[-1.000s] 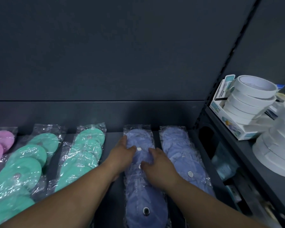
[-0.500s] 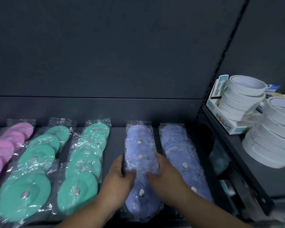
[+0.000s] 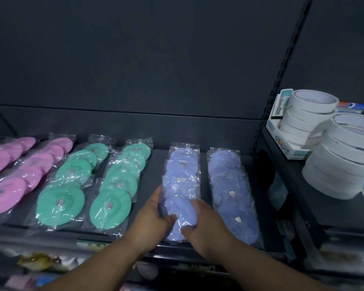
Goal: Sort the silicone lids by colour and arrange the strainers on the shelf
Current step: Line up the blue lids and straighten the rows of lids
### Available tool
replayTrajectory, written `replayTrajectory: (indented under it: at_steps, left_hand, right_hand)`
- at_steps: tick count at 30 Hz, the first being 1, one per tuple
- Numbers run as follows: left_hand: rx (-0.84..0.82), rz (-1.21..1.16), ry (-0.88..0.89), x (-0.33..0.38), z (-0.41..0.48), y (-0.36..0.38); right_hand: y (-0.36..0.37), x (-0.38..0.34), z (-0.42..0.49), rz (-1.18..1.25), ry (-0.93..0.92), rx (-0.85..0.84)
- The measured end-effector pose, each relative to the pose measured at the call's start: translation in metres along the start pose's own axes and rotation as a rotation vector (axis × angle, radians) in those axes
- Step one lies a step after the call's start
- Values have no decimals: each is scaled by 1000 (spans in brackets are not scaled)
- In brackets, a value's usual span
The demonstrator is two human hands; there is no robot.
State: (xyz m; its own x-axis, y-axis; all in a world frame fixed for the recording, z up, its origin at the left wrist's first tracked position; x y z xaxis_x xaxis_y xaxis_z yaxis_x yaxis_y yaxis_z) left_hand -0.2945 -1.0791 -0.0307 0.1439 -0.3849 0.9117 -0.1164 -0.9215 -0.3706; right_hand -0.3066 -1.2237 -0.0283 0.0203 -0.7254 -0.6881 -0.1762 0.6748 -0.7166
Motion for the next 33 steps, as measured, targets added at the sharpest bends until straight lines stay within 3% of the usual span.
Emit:
replayTrajectory:
  at_steps: [12,19,24,28,33]
  left_hand:
    - [-10,-37,-57,3,-6,9]
    - [57,273,62,2,-15,-8]
    - [235,498,44,0,-14,-58]
    - [300,490,-11,-6,2,-104]
    - [198,367,-62,-20,27,-134]
  right_hand:
    - [-1,2,-3,20,-23,-51]
    - [-19,-7,-5,-92,-72,41]
    - [-17,-30,6,-103,-123,57]
    - [5,-58,21,-27,-139,46]
    - [49,-96,41,132,-1,-7]
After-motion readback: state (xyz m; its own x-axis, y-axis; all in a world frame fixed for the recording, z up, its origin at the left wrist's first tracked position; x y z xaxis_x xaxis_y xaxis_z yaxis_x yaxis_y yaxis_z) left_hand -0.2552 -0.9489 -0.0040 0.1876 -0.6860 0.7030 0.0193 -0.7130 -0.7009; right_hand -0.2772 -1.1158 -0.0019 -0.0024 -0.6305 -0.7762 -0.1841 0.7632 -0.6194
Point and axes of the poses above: each hand's wrist, its own z-axis towards the middle knuckle, its own y-axis out of the palm, x = y × z, the point moved 2 cm from there along z, towards the middle knuckle, and after that the axes turned 1 degree about z, right-handed, at the moved point
